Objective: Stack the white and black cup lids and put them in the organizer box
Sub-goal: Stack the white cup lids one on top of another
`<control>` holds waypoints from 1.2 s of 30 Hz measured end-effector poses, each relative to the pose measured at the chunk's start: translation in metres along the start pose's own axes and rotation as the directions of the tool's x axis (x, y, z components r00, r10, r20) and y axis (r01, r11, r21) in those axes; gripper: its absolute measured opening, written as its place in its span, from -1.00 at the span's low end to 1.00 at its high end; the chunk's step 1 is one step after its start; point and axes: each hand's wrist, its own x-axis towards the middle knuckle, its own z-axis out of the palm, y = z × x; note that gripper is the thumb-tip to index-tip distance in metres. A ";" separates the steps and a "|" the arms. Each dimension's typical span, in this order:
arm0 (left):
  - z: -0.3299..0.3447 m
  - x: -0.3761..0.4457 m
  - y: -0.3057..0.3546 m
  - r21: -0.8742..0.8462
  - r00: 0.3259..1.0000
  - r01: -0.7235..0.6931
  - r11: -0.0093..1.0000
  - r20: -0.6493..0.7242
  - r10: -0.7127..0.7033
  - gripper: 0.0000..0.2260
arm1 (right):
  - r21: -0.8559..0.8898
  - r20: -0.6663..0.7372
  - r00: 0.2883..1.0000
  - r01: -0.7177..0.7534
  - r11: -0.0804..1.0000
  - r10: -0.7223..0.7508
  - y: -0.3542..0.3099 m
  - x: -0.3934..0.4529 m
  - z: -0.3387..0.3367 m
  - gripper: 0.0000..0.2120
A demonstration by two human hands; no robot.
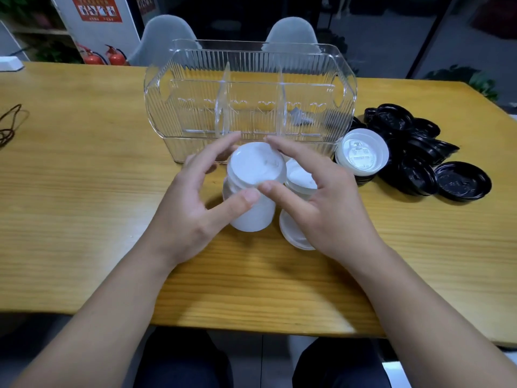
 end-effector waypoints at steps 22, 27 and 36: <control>0.005 -0.002 0.004 0.025 0.976 0.168 0.985 0.135 -0.170 -0.29 | -0.167 0.115 0.991 0.084 0.982 -0.065 0.005 -0.003 0.000 -0.57; 0.005 -0.002 0.006 0.022 0.972 0.176 0.984 0.155 -0.177 -0.29 | -0.163 0.166 0.984 0.095 0.982 -0.068 0.005 -0.004 0.002 -0.55; 0.004 -0.002 0.005 0.007 0.965 0.181 0.983 0.192 -0.179 -0.28 | -0.135 0.156 0.985 0.098 0.986 -0.076 0.006 -0.005 0.004 -0.58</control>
